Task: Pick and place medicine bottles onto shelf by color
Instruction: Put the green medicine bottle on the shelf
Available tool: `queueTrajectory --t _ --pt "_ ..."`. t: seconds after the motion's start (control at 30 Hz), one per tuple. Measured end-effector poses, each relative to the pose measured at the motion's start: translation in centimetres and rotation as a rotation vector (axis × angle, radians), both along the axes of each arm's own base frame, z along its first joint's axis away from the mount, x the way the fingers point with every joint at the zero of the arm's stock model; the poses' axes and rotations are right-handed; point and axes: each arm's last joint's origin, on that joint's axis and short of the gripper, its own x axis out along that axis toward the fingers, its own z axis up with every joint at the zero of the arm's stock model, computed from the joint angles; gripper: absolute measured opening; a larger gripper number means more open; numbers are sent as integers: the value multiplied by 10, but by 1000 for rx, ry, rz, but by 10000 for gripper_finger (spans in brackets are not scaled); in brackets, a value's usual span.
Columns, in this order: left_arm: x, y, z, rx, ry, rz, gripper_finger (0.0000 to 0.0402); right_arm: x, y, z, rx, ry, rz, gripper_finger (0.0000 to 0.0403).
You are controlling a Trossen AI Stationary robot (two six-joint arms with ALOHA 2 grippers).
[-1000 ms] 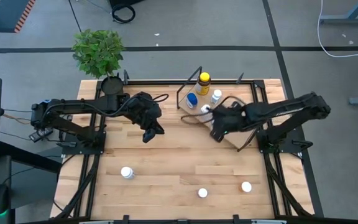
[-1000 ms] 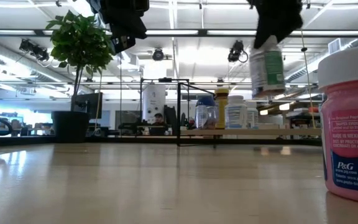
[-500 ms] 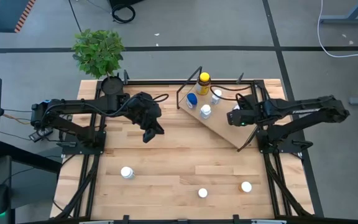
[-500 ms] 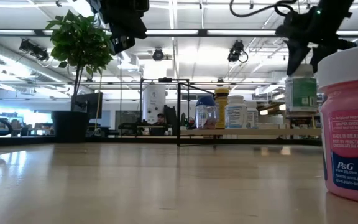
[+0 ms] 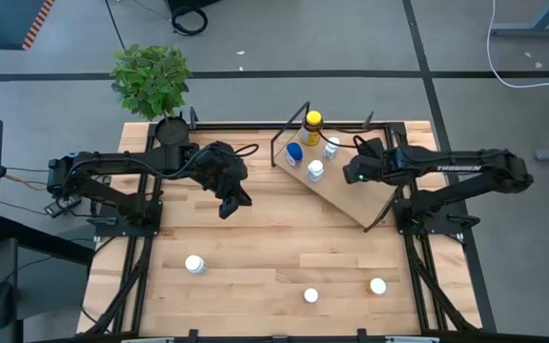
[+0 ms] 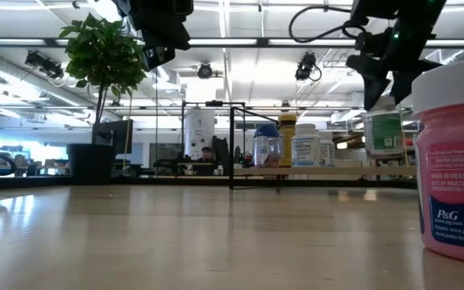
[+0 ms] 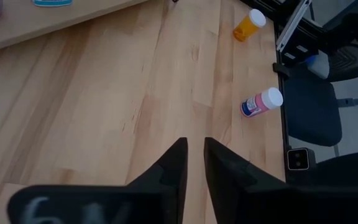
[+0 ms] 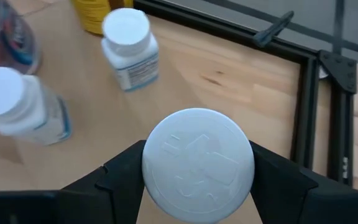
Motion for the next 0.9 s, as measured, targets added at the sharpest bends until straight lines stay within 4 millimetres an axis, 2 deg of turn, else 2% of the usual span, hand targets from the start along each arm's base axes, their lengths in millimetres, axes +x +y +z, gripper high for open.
queueTrajectory --t 0.3,0.47,0.9 --pt "0 0 0 0 0 0 63 12 -17 -6 -11 9 -17 248" --pt "0 0 0 -2 1 2 70 16 -25 -19 11 -24 -45 249" --pt "0 0 0 -24 8 21 70 13 -28 -23 3 -57 -95 252"
